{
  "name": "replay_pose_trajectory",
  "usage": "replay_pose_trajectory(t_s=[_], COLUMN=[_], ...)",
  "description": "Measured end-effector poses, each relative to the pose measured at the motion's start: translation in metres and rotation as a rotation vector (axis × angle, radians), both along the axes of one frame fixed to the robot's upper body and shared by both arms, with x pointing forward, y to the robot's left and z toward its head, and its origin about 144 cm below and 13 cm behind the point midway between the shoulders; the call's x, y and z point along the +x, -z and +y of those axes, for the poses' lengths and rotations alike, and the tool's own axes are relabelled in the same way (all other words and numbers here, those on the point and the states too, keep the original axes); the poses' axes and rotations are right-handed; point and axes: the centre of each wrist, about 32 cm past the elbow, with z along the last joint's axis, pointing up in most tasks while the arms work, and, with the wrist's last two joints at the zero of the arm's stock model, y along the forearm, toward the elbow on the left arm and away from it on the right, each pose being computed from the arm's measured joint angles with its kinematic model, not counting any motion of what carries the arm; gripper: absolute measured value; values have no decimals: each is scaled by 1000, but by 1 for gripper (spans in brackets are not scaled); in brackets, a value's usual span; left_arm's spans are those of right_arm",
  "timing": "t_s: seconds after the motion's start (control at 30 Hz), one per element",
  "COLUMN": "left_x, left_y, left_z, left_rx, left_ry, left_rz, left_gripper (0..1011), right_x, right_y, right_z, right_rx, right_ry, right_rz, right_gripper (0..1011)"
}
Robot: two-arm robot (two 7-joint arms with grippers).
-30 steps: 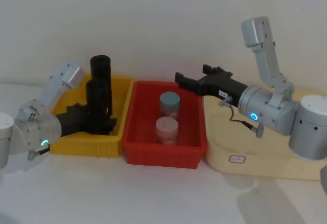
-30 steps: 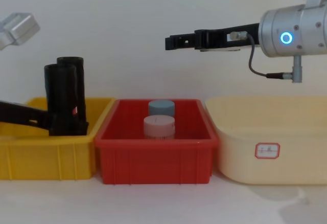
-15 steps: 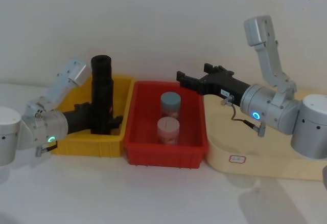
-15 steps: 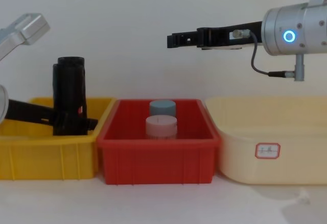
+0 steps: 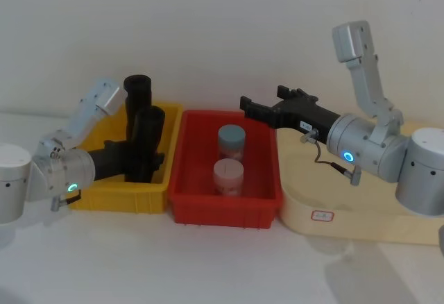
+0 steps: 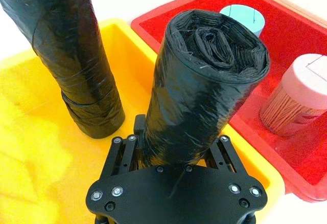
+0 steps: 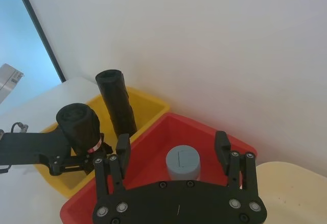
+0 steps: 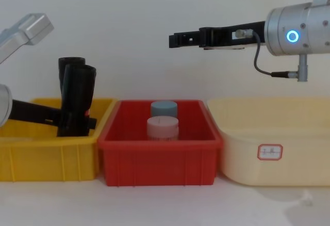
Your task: Pick up the garbage bag with the one hand and transfer it to the other hand.
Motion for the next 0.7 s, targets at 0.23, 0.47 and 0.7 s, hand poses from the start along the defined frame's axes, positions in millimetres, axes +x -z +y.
replay_pose_trajectory(t_s=[0.23, 0.47, 0.7], left_x=[1, 1, 1], left_y=[0, 0, 0], left_z=[0, 0, -1], left_rx=[-1, -2, -3], left_ry=[2, 3, 4], left_rz=[0, 0, 1], left_gripper=[468, 434, 405], right_x=[-1, -5, -10], right_y=[0, 1, 2], right_z=[0, 2, 8], right_rx=[-12, -47, -85], right_ry=[-13, -54, -99], right_rz=[3, 18, 40], right_gripper=[1000, 1000, 1000])
